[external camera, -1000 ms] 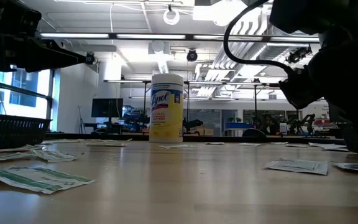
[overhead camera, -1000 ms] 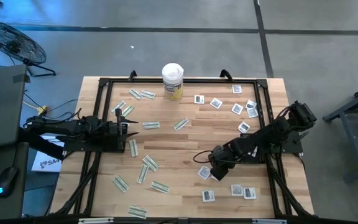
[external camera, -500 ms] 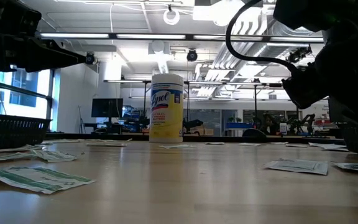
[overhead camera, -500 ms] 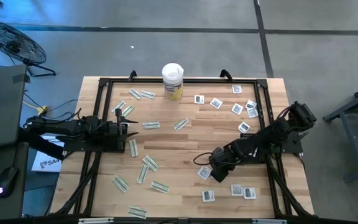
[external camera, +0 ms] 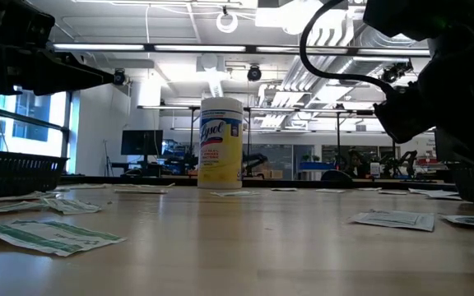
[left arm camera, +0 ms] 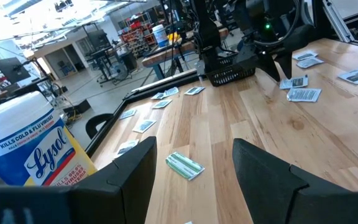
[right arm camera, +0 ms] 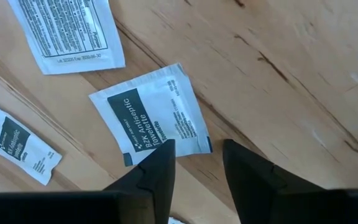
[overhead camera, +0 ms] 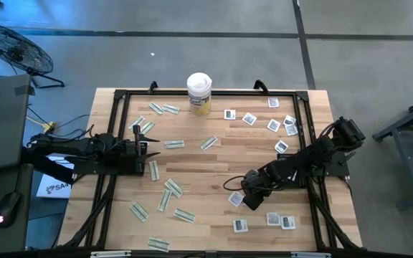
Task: Pick & Place First Aid Supplies
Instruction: Put the towelette pack into the right black basket
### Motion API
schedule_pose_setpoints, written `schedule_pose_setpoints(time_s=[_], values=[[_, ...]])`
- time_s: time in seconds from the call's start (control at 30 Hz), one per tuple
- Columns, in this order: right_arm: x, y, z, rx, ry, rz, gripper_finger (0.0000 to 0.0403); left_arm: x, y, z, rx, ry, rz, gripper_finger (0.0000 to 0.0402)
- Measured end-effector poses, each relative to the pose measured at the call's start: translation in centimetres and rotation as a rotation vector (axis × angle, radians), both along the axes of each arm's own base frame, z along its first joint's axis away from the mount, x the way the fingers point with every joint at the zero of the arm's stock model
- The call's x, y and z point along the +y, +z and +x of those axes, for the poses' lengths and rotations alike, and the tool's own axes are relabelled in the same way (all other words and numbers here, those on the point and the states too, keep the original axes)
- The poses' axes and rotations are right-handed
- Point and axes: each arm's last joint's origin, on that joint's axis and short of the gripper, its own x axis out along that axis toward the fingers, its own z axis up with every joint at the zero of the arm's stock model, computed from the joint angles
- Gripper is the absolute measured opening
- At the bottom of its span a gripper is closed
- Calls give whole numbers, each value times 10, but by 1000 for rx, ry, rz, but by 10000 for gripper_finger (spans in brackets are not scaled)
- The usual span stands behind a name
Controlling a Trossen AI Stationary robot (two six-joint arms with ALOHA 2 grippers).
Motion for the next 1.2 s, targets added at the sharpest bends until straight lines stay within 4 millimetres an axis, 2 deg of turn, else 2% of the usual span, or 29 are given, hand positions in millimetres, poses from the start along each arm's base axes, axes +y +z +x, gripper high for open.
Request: schedule_pose_setpoints(time_s=[0.2,0.6,0.83,1.07,1.2], values=[[-1,0,0,-3,-6,-20,99,0,0,0,0,0,0,206],[-2,-1,0,-12,-29,-41,5,0,0,0,0,0,0,206],[-2,2,-1,-14,-1,-32,1,0,0,0,0,0,0,206],[-8,20,-11,-27,-22,-91,1,0,0,0,0,0,0,206],[-11,23,-14,-28,-30,-125,1,0,0,0,0,0,0,206]])
